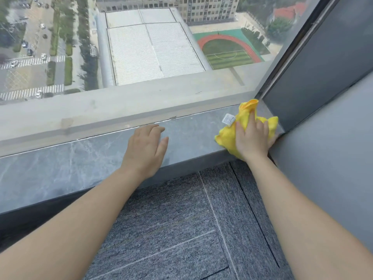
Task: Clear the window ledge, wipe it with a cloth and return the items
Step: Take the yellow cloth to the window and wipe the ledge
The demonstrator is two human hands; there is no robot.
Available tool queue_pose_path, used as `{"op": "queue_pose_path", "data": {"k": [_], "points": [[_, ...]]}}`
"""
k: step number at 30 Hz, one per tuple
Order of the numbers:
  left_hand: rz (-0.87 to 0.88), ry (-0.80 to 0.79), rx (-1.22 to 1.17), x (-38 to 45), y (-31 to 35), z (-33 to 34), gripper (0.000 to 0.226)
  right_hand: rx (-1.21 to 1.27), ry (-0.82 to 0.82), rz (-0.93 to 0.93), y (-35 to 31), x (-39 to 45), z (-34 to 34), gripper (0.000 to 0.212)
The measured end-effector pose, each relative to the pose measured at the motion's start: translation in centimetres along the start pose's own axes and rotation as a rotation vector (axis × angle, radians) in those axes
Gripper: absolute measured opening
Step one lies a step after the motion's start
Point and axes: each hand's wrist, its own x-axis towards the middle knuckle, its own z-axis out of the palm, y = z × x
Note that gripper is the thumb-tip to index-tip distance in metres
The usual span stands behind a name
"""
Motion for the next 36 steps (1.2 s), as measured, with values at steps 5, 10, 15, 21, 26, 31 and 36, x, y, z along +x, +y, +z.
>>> {"op": "queue_pose_path", "data": {"k": [5, 10, 15, 21, 26, 31, 36], "points": [[0.020, -0.048, 0.013, 1.2, -0.2, 1.3, 0.079, -0.236, -0.142, 0.057, -1.9, 1.0, 2.2, 0.074], [0.018, -0.098, -0.015, 1.0, -0.7, 1.2, 0.070, -0.331, -0.179, -0.219, -3.9, 0.0, 3.6, 0.066], [0.051, -0.092, -0.029, 0.9, 0.3, 1.2, 0.076, -0.277, -0.289, -0.687, -1.8, -2.6, 2.6, 0.053], [0.156, -0.127, 0.026, 1.7, 3.5, 3.5, 0.077, -0.303, -0.235, -0.465, 3.0, -1.4, 0.5, 0.060], [0.163, -0.132, 0.047, 3.0, 4.7, 5.0, 0.078, -0.318, -0.167, -0.202, 3.3, 2.1, -0.1, 0.061], [0.233, -0.095, 0.043, 5.1, 5.2, 5.4, 0.068, -0.286, -0.161, -0.106, 2.3, 5.2, -0.1, 0.063], [0.223, -0.130, 0.054, 6.7, 5.7, 5.5, 0.066, -0.296, -0.136, -0.127, 1.6, 7.2, 0.1, 0.062]]}}
